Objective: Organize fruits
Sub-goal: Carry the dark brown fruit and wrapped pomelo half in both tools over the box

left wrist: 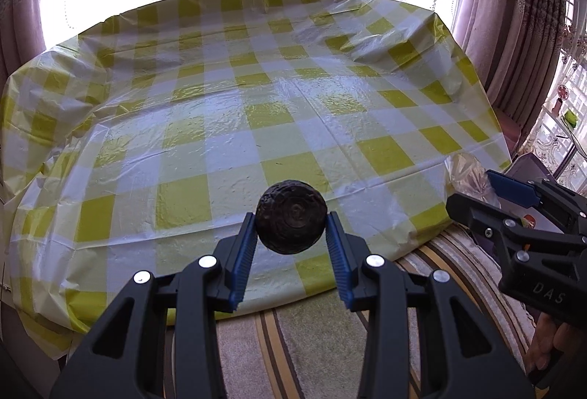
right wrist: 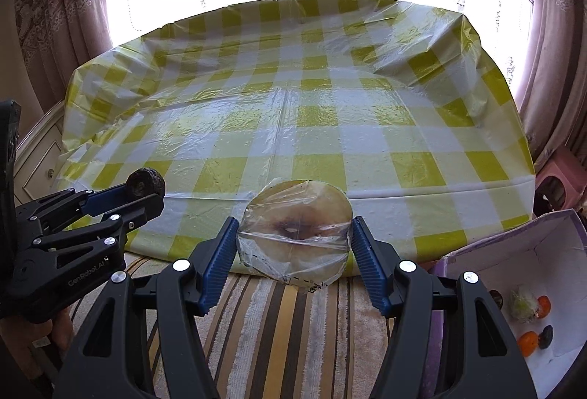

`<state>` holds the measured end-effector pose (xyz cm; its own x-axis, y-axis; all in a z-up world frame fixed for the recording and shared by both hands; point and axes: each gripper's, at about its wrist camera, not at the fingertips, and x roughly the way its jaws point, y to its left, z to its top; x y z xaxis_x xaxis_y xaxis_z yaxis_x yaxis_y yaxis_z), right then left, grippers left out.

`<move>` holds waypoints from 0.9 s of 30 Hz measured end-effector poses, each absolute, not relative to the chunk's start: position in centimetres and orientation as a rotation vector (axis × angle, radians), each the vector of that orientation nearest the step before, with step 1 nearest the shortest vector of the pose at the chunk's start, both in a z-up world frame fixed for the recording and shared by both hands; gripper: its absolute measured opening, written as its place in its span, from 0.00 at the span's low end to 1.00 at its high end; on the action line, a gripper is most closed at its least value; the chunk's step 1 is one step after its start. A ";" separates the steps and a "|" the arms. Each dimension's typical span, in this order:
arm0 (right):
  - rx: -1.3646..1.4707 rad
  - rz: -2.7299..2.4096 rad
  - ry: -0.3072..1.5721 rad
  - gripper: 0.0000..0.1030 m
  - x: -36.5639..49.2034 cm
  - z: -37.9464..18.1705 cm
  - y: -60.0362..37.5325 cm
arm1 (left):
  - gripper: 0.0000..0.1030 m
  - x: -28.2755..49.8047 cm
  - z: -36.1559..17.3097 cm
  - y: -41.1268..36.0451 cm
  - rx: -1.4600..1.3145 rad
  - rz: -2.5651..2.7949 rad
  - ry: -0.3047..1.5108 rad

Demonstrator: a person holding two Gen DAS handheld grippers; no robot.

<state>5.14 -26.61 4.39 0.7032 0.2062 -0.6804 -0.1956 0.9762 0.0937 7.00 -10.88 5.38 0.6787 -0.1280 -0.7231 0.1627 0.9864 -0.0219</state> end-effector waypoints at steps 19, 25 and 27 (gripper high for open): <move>0.023 0.101 0.782 0.59 2.0 3.4 -33.2 | 0.38 4.5 5.1 -17.6 0.115 -0.333 0.793; 0.032 0.060 0.791 0.59 0.8 2.9 -35.2 | 0.37 3.7 5.0 -19.5 0.136 -0.393 0.790; 0.036 0.042 0.796 0.59 0.4 2.8 -36.1 | 0.37 3.4 5.0 -20.1 0.137 -0.414 0.784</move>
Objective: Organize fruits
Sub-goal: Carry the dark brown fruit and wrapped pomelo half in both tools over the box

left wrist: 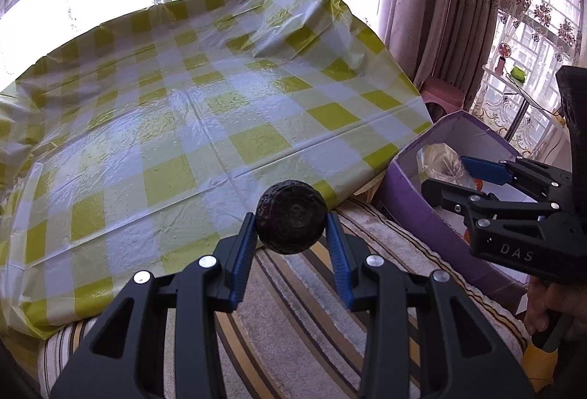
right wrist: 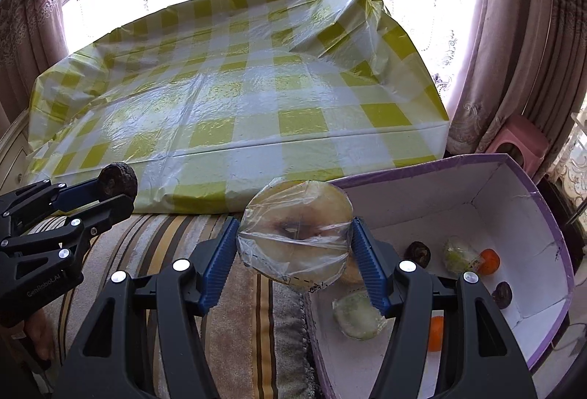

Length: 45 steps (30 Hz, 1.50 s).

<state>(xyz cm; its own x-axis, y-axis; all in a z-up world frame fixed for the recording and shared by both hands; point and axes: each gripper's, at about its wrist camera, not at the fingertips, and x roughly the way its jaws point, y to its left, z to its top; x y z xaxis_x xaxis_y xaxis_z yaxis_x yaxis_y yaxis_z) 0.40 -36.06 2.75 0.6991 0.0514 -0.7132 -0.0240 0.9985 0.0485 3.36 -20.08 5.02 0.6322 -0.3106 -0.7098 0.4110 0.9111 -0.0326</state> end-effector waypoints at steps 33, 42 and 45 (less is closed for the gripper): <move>0.140 -0.284 0.903 0.59 -2.3 -1.8 -51.3 | 0.37 1.5 3.3 -31.1 0.262 -0.690 0.799; 0.139 -0.324 0.917 0.59 -2.2 -2.6 -53.0 | 0.37 2.5 2.2 -35.0 0.304 -0.780 0.845; 0.142 -0.332 0.921 0.59 -2.0 -2.8 -53.5 | 0.37 3.1 1.7 -36.6 0.344 -0.800 0.874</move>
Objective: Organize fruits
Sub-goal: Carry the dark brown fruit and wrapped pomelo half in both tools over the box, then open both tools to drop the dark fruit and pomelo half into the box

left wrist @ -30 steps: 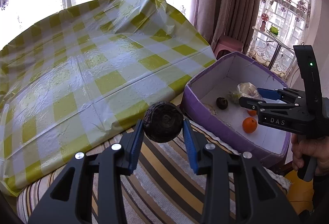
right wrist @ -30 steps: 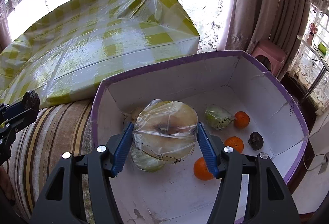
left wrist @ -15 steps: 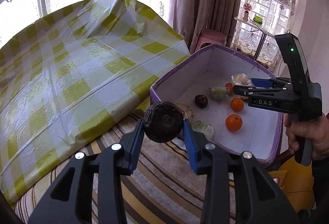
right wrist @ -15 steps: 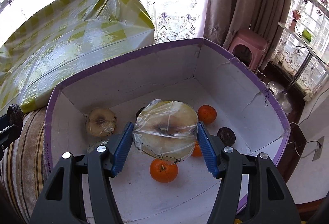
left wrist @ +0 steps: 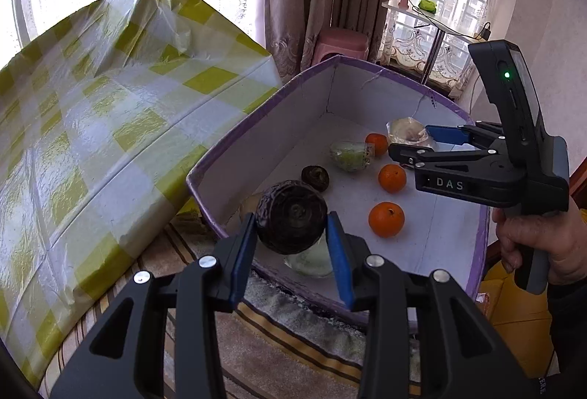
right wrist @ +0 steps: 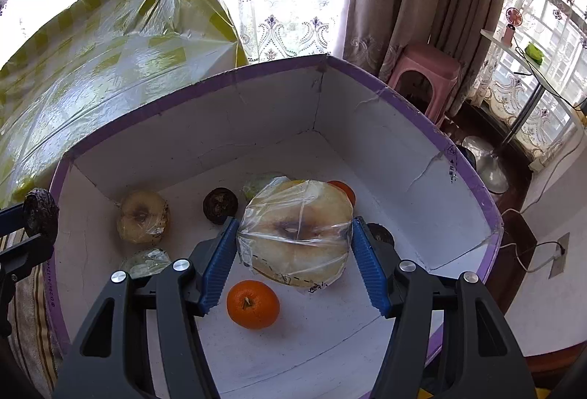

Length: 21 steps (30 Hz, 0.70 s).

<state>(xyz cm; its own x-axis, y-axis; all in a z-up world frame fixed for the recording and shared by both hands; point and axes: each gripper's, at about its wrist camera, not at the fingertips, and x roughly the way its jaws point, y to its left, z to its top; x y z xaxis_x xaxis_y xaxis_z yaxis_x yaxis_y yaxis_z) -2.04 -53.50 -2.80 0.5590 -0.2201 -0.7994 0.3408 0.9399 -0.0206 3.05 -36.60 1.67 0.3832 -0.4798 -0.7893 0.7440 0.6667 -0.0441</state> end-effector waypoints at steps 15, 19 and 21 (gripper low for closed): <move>0.121 -0.381 1.001 0.59 -1.1 -4.0 -57.3 | 0.38 6.2 -1.6 -44.7 0.526 -0.878 1.024; 0.110 -0.385 1.044 0.59 -0.7 -4.4 -58.5 | 0.38 6.7 -2.4 -46.4 0.569 -0.888 1.049; 0.093 -0.398 1.067 0.59 -0.4 -4.6 -59.1 | 0.38 7.0 -2.8 -47.0 0.582 -0.890 1.064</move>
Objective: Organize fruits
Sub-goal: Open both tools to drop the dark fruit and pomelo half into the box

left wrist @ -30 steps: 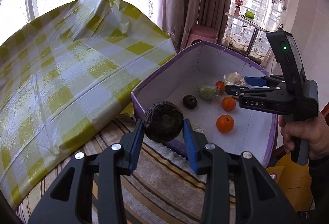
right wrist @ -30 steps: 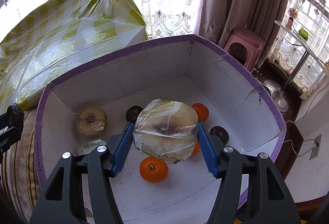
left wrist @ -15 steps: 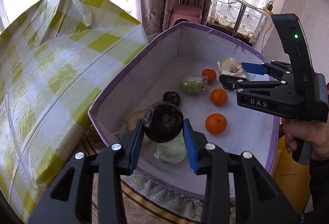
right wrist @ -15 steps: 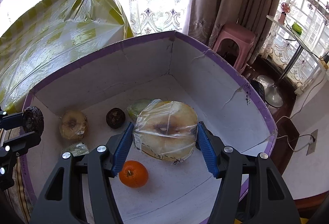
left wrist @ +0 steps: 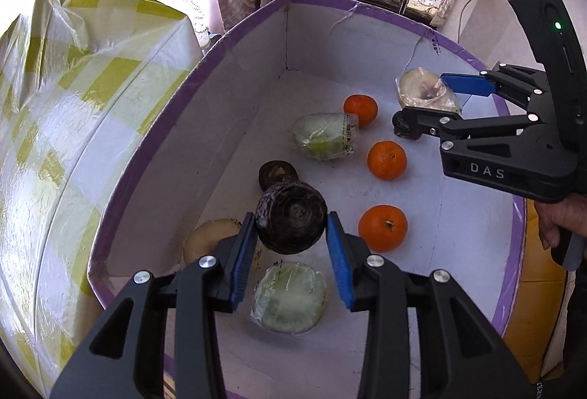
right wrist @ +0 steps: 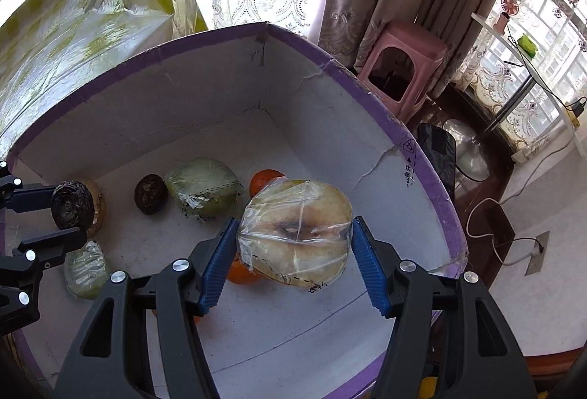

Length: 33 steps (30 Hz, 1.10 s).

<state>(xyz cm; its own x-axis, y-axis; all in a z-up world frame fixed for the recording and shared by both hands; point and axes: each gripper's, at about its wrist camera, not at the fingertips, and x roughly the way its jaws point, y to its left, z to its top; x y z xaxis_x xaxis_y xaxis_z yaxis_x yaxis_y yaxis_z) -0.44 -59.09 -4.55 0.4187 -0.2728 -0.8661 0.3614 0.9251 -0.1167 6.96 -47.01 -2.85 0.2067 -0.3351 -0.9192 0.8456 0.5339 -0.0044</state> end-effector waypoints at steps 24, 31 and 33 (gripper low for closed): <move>-0.231 -0.251 1.421 0.58 3.8 -8.9 -56.3 | 0.38 9.2 -6.3 -51.7 0.745 -0.912 1.220; -0.204 -0.292 1.356 0.63 3.7 -8.2 -56.9 | 0.38 10.2 -5.9 -51.4 0.715 -0.906 1.217; -0.218 -0.315 1.334 0.68 3.3 -8.2 -57.0 | 0.38 10.3 -5.9 -51.1 0.703 -0.906 1.220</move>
<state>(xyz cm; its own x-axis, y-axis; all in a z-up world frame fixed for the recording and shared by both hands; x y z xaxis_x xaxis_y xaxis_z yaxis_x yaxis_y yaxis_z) 3.29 -57.01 -8.21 0.2023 -0.3470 -0.9158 0.1000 0.9376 -0.3331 10.34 -51.06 -5.85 0.0912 -0.2009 -0.9754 0.8757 0.4826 -0.0175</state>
